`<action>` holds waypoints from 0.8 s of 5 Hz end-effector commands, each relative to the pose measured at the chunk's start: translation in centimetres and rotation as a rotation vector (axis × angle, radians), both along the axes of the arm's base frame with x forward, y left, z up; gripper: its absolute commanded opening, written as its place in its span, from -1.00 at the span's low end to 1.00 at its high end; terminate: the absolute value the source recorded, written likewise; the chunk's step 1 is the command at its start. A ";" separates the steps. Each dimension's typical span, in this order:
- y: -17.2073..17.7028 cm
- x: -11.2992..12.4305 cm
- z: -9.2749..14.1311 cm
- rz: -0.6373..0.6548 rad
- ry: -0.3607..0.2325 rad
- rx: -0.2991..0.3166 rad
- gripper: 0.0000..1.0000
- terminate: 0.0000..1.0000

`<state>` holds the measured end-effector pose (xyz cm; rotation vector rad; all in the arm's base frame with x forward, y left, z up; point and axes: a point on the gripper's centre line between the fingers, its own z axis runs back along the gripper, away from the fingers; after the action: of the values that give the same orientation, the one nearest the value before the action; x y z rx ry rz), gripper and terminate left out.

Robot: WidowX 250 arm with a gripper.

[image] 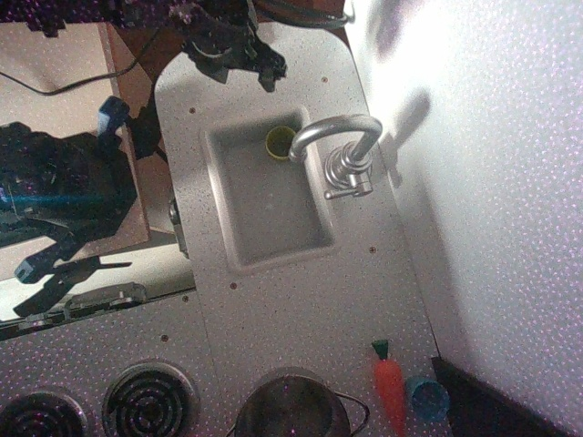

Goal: Turn faucet right

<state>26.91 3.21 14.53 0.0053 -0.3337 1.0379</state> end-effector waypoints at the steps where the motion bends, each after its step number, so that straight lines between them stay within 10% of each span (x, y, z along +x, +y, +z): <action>1: 0.0 0.0 0.0 0.000 0.000 0.000 1.00 -1.00; 4: -5.0 5.2 -1.4 -0.045 0.137 0.068 1.00 -1.00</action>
<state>31.02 -2.39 11.79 0.1486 -0.2017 0.9763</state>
